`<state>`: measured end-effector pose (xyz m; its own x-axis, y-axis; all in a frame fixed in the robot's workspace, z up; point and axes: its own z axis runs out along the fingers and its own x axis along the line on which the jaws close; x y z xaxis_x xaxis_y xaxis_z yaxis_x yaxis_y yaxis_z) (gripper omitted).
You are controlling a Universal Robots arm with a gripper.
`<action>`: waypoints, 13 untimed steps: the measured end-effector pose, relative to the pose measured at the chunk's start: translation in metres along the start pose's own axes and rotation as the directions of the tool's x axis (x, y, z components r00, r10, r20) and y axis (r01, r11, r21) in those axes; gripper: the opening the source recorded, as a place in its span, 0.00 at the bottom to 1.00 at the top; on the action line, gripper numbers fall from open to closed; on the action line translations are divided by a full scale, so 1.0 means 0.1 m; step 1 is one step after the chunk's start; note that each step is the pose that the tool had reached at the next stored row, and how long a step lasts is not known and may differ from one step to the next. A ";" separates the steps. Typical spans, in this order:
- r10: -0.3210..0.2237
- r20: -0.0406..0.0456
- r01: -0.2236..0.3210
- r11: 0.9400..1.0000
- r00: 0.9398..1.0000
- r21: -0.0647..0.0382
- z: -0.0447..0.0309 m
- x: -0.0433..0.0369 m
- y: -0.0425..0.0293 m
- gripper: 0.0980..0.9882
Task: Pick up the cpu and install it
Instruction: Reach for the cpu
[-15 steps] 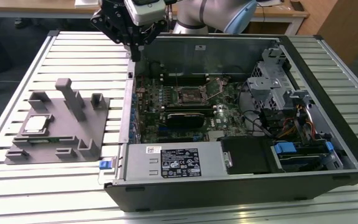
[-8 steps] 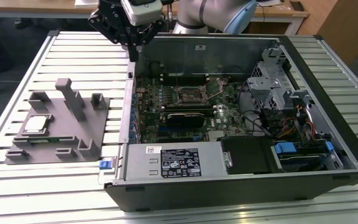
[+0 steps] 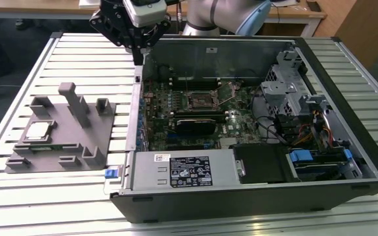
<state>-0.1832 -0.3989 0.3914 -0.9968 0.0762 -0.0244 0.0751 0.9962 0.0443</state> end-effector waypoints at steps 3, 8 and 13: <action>0.000 0.000 0.000 1.000 1.000 0.000 0.001 0.019 -0.001 0.01; 0.000 0.000 0.000 1.000 1.000 0.000 0.001 0.045 -0.004 0.01; 0.000 0.000 0.000 1.000 1.000 0.000 0.002 0.073 -0.006 0.01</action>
<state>-0.1906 -0.3989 0.3910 -0.9968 0.0762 -0.0244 0.0751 0.9962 0.0443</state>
